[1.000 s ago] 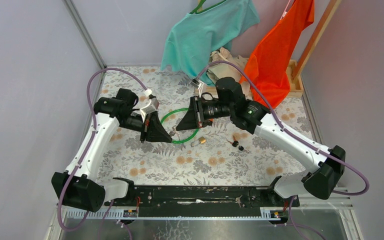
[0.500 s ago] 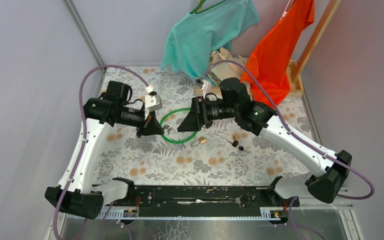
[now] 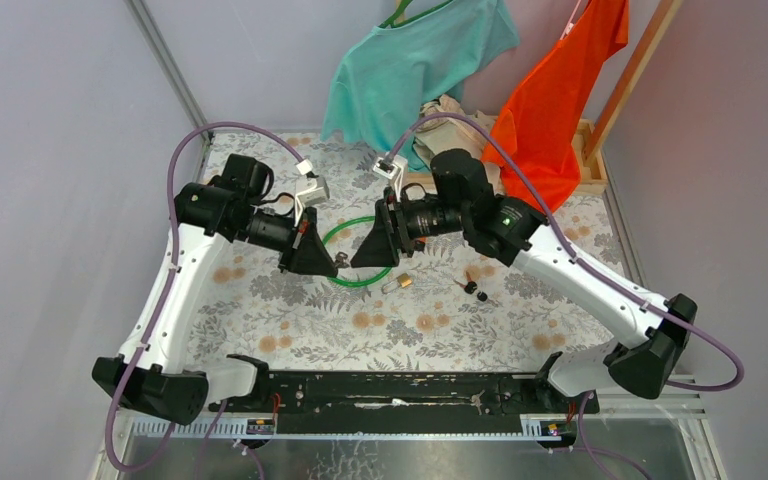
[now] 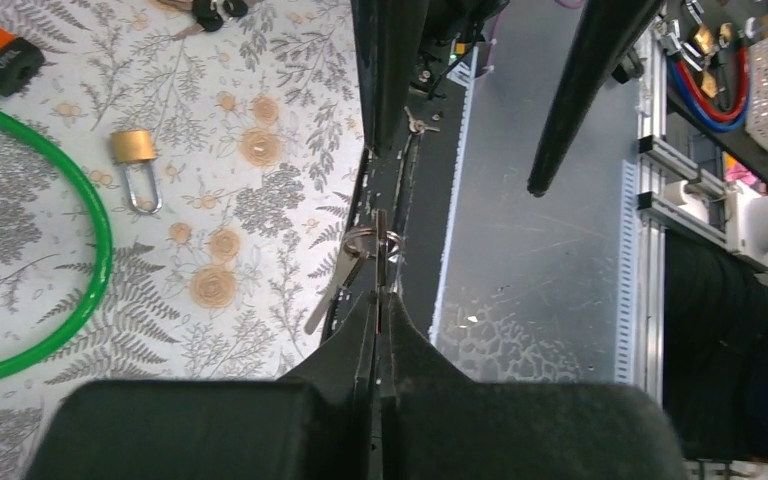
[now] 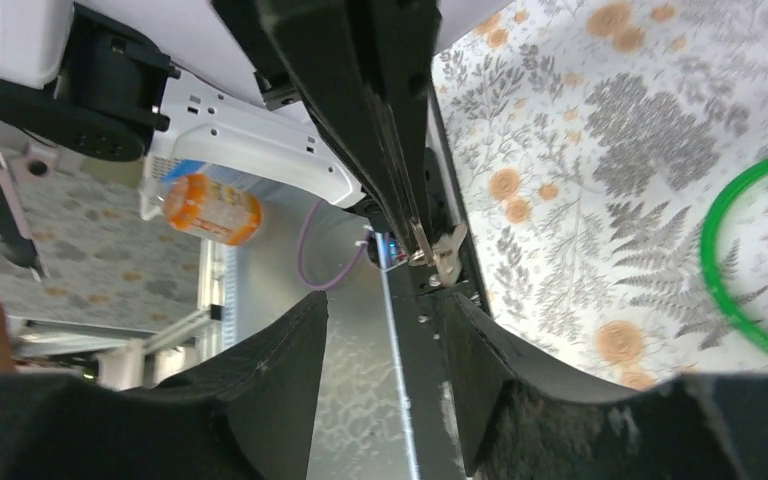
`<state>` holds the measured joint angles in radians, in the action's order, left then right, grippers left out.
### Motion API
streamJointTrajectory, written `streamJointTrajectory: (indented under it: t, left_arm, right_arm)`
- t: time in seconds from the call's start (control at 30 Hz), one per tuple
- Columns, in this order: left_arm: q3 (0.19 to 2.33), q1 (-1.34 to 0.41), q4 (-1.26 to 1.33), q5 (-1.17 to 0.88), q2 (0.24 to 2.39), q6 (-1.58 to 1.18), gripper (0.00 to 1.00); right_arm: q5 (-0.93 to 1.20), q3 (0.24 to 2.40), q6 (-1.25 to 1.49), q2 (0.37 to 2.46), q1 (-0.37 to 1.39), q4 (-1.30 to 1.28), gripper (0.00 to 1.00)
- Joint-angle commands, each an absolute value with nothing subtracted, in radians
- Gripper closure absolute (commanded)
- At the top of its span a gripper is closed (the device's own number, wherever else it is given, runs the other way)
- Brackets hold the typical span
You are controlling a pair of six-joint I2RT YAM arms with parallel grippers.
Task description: Unlock with the key
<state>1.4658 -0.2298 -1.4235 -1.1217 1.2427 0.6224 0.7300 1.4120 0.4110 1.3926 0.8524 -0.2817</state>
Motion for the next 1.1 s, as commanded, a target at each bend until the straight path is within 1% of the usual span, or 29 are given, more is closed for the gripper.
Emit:
streamJointTrajectory:
  t: [0.0,0.13,0.23,0.4,0.47,0.63,0.67,0.8,0.83,0.87,0.9,0.93,1.0,1.07]
  left_arm:
    - [1.466,-0.244,-1.450,-1.187,1.248,0.559,1.00]
    - [1.457,-0.250,-1.450,-1.185,1.251,0.537,1.00]
    - [1.455,-0.252,-1.450,-1.183,1.247,0.531,1.00]
    - [1.454,-0.252,-1.450,-1.174,1.234,0.531,1.00]
    - [1.457,-0.252,-1.450,-1.167,1.233,0.531,1.00]
    - [1.458,-0.252,-1.450,-1.155,1.226,0.535,1.00]
    - [1.462,-0.252,-1.450,-1.150,1.225,0.537,1.00]
    - [1.476,-0.252,-1.450,-1.134,1.221,0.538,0.99]
    - [1.479,-0.251,-1.450,-1.133,1.220,0.537,0.94]
    - [1.482,-0.252,-1.450,-1.136,1.218,0.536,0.85]
    - [1.482,-0.252,-1.450,-1.139,1.214,0.535,0.73]
    - [1.483,-0.252,-1.450,-1.144,1.209,0.535,0.66]
    - [1.485,-0.252,-1.450,-1.152,1.192,0.543,0.49]
    - [1.487,-0.252,-1.450,-1.165,1.174,0.553,0.39]
  right_arm:
    - [0.699,1.523,0.235,1.416,0.882,-0.346,0.47]
    - [0.683,1.555,0.189,1.449,0.904,-0.367,0.51]
    - [0.676,1.566,0.175,1.470,0.916,-0.353,0.55]
    - [0.676,1.609,0.160,1.515,0.934,-0.364,0.66]
    - [0.676,1.623,0.154,1.528,0.941,-0.374,0.73]
    - [0.671,1.618,0.153,1.522,0.944,-0.379,0.99]
    - [0.667,1.612,0.152,1.515,0.944,-0.379,1.00]
    - [0.650,1.558,0.156,1.477,0.944,-0.351,1.00]
    - [0.649,1.538,0.162,1.464,0.943,-0.334,1.00]
    - [0.649,1.521,0.170,1.453,0.944,-0.316,1.00]
    - [0.650,1.506,0.182,1.442,0.945,-0.297,1.00]
    - [0.651,1.489,0.195,1.426,0.944,-0.276,1.00]
    - [0.662,1.452,0.229,1.399,0.945,-0.225,1.00]
    - [0.680,1.416,0.259,1.372,0.944,-0.169,1.00]
